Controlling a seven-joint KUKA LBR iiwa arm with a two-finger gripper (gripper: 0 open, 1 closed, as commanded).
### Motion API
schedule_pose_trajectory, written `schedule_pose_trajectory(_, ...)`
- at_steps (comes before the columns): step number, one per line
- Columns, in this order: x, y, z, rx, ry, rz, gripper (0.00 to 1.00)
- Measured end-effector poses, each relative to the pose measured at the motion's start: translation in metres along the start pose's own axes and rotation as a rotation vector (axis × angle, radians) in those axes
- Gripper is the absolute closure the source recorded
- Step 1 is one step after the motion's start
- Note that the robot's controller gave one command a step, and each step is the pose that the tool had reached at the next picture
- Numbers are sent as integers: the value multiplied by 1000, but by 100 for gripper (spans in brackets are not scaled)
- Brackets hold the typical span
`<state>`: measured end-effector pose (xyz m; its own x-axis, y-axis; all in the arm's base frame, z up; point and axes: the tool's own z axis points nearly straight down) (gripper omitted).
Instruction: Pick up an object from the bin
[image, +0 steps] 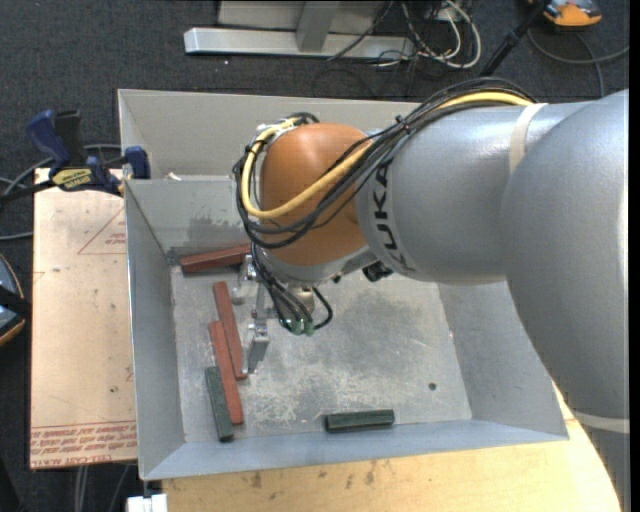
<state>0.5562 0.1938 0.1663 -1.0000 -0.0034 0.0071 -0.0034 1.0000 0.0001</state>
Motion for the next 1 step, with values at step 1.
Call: schedule_pose_trajectory(1, -2, -1, -4, -1, -7, 3, 0)
